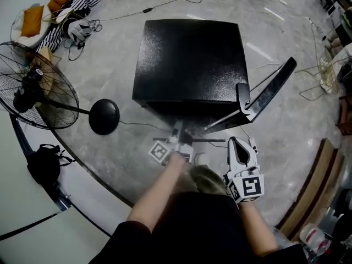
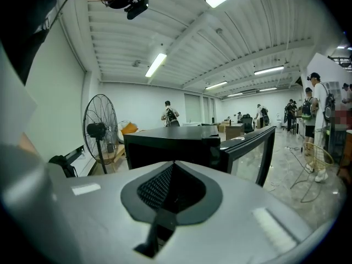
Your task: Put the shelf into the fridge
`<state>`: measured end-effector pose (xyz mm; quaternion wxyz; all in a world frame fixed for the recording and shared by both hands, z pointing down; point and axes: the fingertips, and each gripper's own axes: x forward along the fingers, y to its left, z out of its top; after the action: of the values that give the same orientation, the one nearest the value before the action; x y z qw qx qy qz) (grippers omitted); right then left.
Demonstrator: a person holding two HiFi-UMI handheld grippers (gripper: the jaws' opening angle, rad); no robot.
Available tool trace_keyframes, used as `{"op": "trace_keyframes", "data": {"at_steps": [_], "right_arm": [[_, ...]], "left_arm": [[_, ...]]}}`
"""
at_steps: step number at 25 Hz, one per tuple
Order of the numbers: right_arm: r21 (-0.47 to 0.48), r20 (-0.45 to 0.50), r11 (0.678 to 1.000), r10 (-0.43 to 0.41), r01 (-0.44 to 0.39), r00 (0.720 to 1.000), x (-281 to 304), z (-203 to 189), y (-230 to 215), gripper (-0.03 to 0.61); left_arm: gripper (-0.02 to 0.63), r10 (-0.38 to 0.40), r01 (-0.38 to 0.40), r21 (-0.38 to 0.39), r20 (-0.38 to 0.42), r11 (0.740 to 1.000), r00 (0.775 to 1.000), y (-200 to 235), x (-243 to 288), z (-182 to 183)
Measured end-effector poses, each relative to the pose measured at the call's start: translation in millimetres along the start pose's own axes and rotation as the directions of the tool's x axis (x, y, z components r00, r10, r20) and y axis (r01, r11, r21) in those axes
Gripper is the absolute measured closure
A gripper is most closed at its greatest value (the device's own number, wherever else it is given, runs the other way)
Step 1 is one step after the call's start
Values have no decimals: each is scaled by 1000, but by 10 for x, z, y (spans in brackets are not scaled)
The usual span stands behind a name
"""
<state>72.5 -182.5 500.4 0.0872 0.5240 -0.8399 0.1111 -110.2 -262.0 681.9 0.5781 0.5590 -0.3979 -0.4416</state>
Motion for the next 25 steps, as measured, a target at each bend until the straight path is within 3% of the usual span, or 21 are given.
{"op": "trace_keyframes", "data": {"at_steps": [11,25], "right_arm": [[5,8,1000,-20,20,1000,-90,16,-50,578],[17,-26,998,-53,53,998,-216,-152,122,578]], "left_arm": [[594,-38,38,-2,4,999,999,-11,192,25],[592,-13,13,-7,-7,1000,1000,-3,430,84]]}}
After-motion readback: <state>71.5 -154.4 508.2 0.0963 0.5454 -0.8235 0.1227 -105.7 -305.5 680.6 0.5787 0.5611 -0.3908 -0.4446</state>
